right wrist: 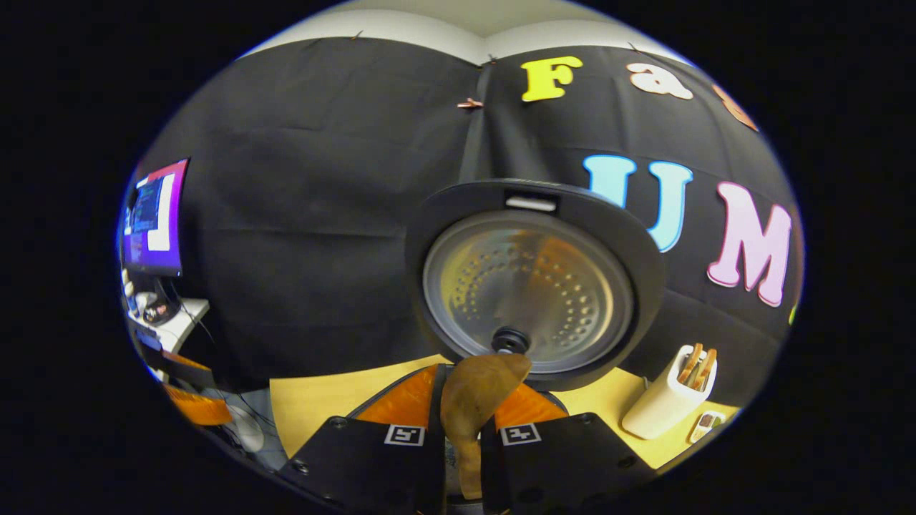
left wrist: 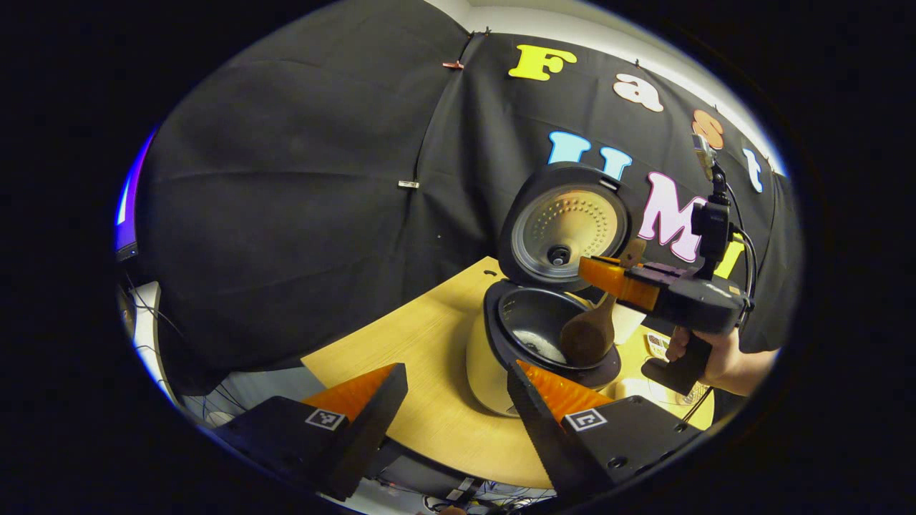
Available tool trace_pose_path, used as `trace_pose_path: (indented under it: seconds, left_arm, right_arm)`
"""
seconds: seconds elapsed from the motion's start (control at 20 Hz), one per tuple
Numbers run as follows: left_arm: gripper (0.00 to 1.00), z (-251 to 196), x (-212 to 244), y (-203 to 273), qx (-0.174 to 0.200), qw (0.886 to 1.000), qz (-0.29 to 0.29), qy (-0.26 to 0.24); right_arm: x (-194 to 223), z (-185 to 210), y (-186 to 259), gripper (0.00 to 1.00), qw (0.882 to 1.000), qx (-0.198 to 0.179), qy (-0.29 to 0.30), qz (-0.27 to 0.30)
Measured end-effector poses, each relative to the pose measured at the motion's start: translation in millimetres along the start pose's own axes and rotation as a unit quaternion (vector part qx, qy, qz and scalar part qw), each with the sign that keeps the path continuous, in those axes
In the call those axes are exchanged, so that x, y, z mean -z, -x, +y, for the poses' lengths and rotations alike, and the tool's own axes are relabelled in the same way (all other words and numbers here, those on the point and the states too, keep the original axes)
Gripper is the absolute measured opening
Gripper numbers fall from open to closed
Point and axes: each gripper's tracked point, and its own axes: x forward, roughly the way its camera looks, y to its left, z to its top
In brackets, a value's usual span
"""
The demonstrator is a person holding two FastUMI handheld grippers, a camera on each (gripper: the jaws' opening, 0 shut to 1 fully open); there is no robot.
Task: Close the left gripper, press the button to open the rice cooker; take a wooden spoon from the chopstick holder with the right hand, scoop a spoonful of rice and pour it into the rice cooker, then put the wooden spoon back into the chopstick holder.
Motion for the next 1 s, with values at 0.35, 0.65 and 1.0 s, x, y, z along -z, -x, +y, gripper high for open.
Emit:
trace_pose_path:
  seconds: [0.35,0.65,1.0]
  left_arm:
    - [0.96,-44,-8,-12,0.045,0.999,0.000,-0.025]
    - [0.95,-109,-17,-21,0.111,0.992,-0.008,-0.057]
    - [0.95,-181,-21,-22,0.152,0.984,-0.021,-0.088]
  right_arm:
    - [-71,-72,49,0.23,0.989,0.068,-0.112,-0.066]
    - [-85,-174,131,0.23,0.966,0.174,-0.164,-0.096]
    - [-52,-312,275,0.23,0.911,0.340,-0.205,-0.111]
